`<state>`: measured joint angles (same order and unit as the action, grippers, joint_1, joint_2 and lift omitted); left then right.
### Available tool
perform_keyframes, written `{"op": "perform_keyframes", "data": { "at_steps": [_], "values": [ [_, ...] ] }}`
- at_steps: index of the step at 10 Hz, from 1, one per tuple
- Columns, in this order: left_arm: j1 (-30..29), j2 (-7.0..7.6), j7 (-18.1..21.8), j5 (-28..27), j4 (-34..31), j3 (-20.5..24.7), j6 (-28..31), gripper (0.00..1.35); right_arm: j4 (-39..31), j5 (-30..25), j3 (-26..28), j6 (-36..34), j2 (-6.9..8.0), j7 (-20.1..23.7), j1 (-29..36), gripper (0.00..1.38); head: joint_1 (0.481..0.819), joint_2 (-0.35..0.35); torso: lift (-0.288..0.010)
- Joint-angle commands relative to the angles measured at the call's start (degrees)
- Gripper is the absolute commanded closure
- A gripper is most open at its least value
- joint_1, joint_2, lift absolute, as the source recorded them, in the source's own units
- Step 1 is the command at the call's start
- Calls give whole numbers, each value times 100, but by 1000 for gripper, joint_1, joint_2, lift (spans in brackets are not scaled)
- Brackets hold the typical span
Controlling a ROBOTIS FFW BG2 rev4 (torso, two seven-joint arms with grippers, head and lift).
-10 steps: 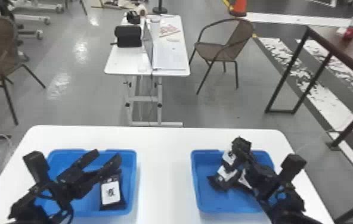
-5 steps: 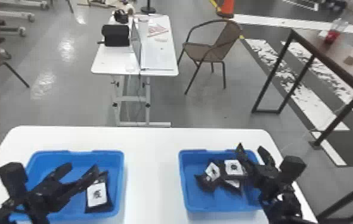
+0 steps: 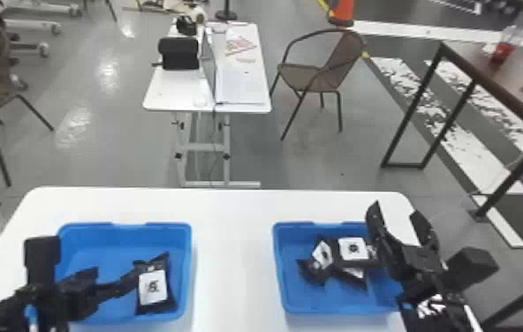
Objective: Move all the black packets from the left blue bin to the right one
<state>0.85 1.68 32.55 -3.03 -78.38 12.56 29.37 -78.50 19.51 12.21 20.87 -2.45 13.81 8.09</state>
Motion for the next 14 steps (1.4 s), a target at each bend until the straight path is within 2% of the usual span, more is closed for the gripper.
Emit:
{"op": "perform_keyframes", "data": {
  "at_steps": [1,2,3,5,6,7,9,10,11,12,14],
  "values": [
    [442,386,59,163,640,-324,306,137,-51,167,-9,5,60,78,26,193,695,-116,0],
    [759,562,112,303,1238,-614,236,156,-51,219,-9,5,69,95,44,194,695,-110,0],
    [1075,580,270,330,1827,-755,-107,182,-60,237,-9,14,87,139,44,194,695,-113,0],
    [1558,404,533,-31,2565,-694,-503,183,-25,299,-26,14,96,183,44,194,695,-127,0],
    [1708,351,560,-4,2855,-623,-626,197,2,325,-70,5,96,192,44,194,695,-136,0],
    [1884,342,595,13,3268,-614,-599,245,28,386,-114,14,104,210,44,194,695,-140,0],
    [2226,360,753,198,4200,-632,-986,340,81,439,-193,5,104,218,0,194,695,-144,0],
    [2244,342,727,224,4305,-491,-1197,473,116,474,-237,5,104,245,-27,194,695,-147,0],
    [2209,289,674,224,4314,-324,-1443,943,125,509,-246,5,104,271,-27,194,695,-143,0],
    [2112,272,621,312,4305,-184,-1698,1227,142,545,-255,5,104,306,-18,194,695,-135,0],
    [1919,281,692,1059,4305,-236,-2322,1211,151,624,-290,5,104,333,17,194,695,-125,0]
  ]
}}
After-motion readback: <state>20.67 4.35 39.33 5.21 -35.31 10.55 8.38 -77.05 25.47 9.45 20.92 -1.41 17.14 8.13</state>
